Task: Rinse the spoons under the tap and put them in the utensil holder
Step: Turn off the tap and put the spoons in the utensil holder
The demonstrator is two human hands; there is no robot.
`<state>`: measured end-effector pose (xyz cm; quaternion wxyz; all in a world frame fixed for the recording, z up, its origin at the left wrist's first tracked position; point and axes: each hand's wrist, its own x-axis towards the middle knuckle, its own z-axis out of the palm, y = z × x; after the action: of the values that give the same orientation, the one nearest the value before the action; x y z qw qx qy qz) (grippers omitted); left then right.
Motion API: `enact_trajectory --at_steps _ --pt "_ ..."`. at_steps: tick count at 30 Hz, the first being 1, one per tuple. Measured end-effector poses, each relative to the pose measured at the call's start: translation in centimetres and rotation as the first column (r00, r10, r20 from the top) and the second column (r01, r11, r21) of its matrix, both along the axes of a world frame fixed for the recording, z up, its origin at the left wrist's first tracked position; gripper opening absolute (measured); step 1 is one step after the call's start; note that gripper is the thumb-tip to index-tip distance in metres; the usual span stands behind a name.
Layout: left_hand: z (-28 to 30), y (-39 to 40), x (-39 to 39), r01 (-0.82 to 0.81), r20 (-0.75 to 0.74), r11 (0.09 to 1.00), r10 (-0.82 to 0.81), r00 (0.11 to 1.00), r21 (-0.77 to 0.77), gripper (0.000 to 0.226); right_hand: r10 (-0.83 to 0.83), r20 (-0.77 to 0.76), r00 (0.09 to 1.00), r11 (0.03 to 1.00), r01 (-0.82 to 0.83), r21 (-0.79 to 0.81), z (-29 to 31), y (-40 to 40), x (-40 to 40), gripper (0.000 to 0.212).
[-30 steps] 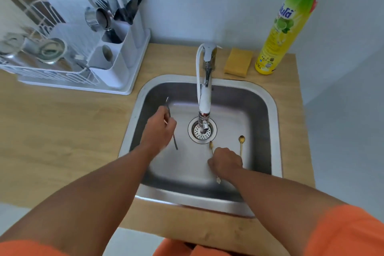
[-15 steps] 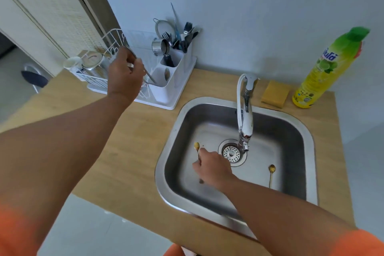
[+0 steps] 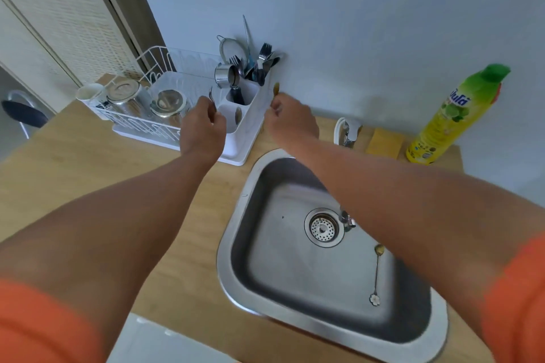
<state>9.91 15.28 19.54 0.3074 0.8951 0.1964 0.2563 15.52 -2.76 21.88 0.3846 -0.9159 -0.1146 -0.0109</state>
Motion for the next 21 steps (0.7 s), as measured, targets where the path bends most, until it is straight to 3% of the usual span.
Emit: enact_trajectory --at_steps 8,15,21 --pt "-2.3 -0.8 -0.7 -0.105 -0.120 0.990 0.093 0.988 -0.096 0.005 0.035 0.014 0.999 0.999 -0.035 0.018 2.1 4.2 4.3 0.013" --pt "-4.4 0.3 -2.2 -0.111 -0.186 0.977 0.077 0.980 -0.180 0.017 0.090 -0.011 0.996 0.995 -0.091 -0.042 0.7 6.3 4.7 0.015" --pt "-6.3 1.6 -5.2 -0.062 -0.248 0.984 0.018 0.969 -0.168 0.014 0.155 -0.110 0.982 0.977 -0.169 -0.132 0.1 6.4 4.7 0.021"
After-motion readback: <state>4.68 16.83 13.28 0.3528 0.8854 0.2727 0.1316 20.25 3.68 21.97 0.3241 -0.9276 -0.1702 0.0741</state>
